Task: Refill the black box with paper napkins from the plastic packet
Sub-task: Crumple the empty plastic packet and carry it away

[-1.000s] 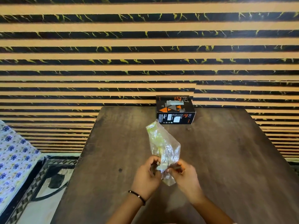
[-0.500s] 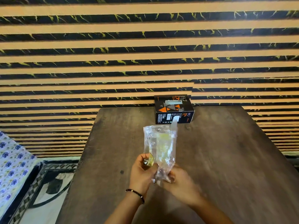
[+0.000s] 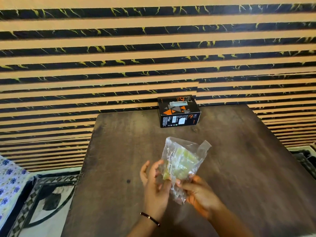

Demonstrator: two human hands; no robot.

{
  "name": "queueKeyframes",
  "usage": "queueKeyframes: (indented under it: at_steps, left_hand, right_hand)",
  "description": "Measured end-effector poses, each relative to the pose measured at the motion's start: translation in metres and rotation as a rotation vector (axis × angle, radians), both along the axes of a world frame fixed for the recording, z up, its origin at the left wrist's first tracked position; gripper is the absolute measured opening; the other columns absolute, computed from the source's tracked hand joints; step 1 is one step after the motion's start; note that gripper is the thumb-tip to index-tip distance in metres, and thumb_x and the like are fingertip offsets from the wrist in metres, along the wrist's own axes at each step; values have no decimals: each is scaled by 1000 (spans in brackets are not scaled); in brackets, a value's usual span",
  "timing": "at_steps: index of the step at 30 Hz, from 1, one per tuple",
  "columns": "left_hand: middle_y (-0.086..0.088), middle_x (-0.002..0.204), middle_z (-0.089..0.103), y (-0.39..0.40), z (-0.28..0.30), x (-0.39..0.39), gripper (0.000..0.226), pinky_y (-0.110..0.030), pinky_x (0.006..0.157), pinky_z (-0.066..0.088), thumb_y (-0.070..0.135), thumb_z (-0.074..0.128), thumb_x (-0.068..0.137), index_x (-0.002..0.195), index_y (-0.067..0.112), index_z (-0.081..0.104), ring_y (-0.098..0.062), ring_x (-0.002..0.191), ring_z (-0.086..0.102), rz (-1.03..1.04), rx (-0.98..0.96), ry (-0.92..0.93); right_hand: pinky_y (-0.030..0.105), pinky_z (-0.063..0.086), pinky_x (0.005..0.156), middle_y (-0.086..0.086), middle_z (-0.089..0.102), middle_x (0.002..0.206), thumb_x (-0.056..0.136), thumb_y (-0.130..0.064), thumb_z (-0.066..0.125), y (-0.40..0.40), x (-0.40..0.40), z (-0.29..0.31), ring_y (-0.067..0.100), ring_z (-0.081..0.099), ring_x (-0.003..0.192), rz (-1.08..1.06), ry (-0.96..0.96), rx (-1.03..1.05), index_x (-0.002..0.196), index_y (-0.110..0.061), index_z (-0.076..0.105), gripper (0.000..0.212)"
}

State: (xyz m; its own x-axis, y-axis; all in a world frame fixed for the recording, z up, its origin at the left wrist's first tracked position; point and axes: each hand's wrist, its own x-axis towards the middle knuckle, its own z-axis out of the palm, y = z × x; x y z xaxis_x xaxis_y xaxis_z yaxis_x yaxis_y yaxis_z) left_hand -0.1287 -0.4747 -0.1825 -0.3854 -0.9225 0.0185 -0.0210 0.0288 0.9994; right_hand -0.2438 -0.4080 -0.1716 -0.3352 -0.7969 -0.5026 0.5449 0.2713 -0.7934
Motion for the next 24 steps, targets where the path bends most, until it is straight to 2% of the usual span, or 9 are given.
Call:
queueKeyframes:
  at_steps: [3,6,9,11,13,16,18,21,24]
  left_hand:
    - [25,140,9,-9,-7,13,72,-17,87,50,43,61,70,132,57,26,-4,123,44,-147,-115,-101]
    - [18,146,13,-12,-12,16,57,-31,102,45,52,54,76,129,57,33,-2,135,29,-317,-201,-221]
    - [10,136,36,-6,-10,15,26,-5,96,35,48,54,79,101,61,56,14,123,35,-403,-156,-238]
    - [11,130,43,0,-12,15,18,-19,96,44,47,55,81,96,56,61,3,117,48,-437,-72,-224]
    - [10,123,49,4,-10,12,14,-38,84,55,36,57,87,96,43,65,-8,104,60,-469,109,-198]
    - [4,95,67,10,-3,7,16,-46,67,59,20,56,90,91,32,65,-15,78,65,-432,402,-157]
    - [4,80,72,14,-3,4,20,-46,67,59,12,56,89,87,29,67,-19,70,65,-399,442,-133]
    - [2,82,73,14,-3,3,32,-39,65,59,-4,54,86,86,24,69,-18,75,68,-323,447,-77]
    - [-13,95,69,11,-4,-1,39,-39,69,56,-11,57,81,83,24,72,-18,80,64,-275,412,-10]
  right_hand:
    - [43,56,81,17,75,88,71,14,66,3,1,-2,30,70,85,-42,179,21,97,3,66,28]
    - [36,58,72,18,74,83,67,17,68,7,5,-3,29,71,80,-16,258,50,90,2,70,28]
    - [33,56,61,21,74,81,65,22,65,13,7,-2,29,70,75,-20,236,8,86,3,71,29]
    - [32,56,60,22,73,83,60,17,71,16,8,-1,30,70,75,-36,231,-49,84,1,73,29]
    - [32,56,62,21,74,84,56,7,76,20,8,-3,30,70,78,-54,252,-80,85,0,73,30]
    - [31,56,67,18,73,91,56,2,75,25,11,-9,26,70,82,-89,344,-2,101,-5,67,46]
    - [35,56,76,9,71,102,52,-14,77,30,9,-11,20,68,90,-73,517,96,114,-21,58,65]
    - [33,50,90,-8,60,118,51,-43,78,38,5,-3,10,59,107,57,708,126,118,-44,50,73]
    - [20,51,79,-16,69,103,69,-33,77,43,4,13,-3,63,97,69,567,74,104,-43,61,41]
